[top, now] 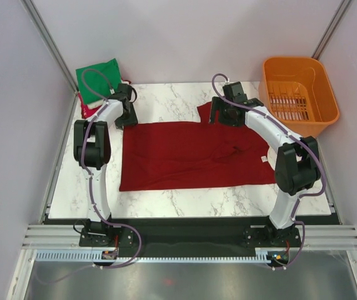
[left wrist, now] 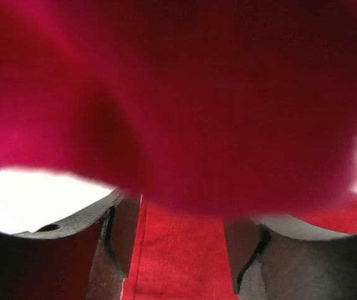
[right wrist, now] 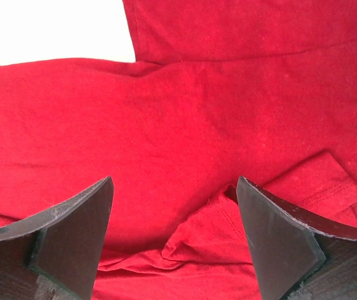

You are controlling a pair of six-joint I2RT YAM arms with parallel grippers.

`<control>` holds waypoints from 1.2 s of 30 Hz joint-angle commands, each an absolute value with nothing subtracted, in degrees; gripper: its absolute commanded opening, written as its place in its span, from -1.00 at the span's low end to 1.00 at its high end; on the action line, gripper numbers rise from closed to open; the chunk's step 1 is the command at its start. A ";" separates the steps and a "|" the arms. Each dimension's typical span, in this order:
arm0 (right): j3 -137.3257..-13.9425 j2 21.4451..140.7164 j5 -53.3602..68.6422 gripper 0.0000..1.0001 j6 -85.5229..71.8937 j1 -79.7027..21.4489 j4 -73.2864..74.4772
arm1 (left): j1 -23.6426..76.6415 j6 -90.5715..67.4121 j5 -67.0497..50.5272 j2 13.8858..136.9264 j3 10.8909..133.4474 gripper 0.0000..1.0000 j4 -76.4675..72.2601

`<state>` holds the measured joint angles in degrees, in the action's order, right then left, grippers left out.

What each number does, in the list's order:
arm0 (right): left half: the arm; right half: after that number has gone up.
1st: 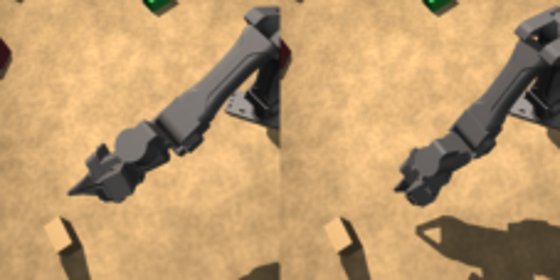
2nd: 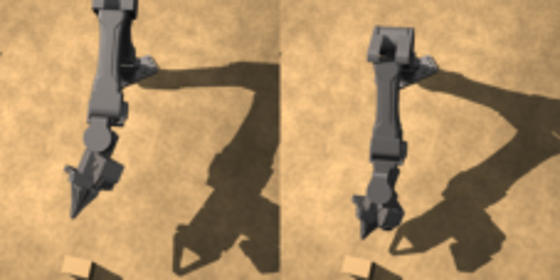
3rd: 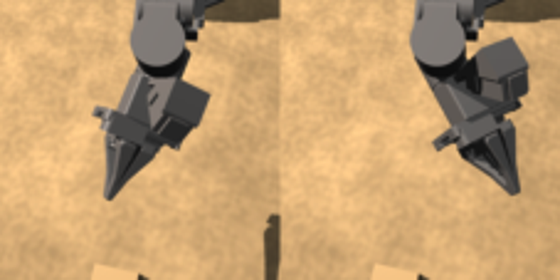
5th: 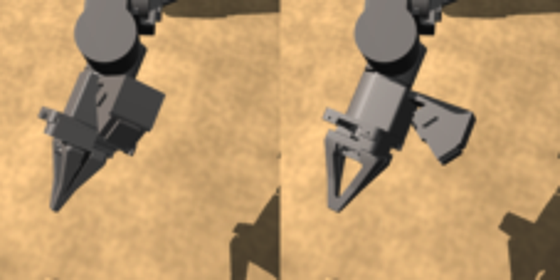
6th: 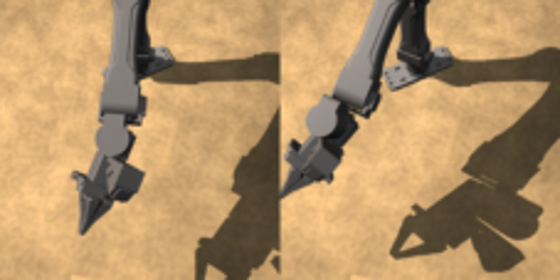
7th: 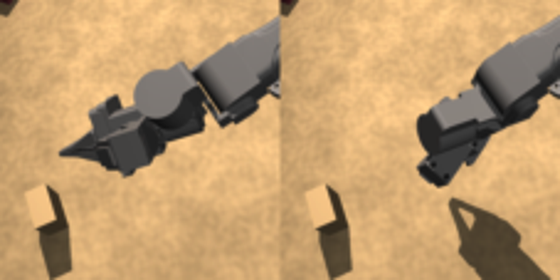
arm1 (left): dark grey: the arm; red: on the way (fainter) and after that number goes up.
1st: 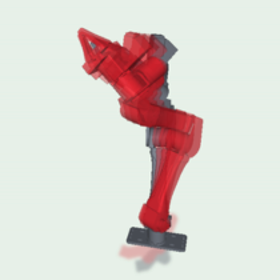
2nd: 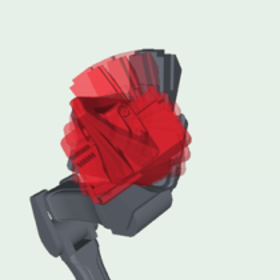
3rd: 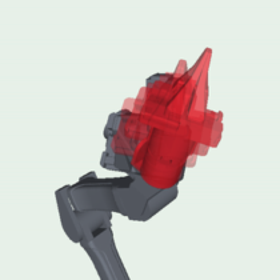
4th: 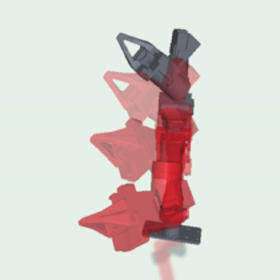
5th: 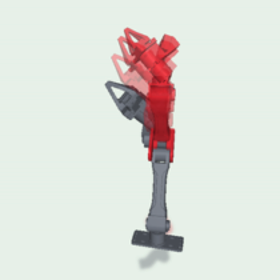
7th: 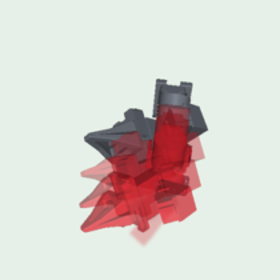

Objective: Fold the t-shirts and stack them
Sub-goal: Fold the tshirt

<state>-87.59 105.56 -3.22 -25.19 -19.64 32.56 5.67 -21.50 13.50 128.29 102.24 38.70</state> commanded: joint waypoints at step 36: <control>-141.67 150.73 -16.08 0.92 -20.57 -11.25 31.90 | 12.04 -23.20 9.76 118.48 95.11 -0.95 43.42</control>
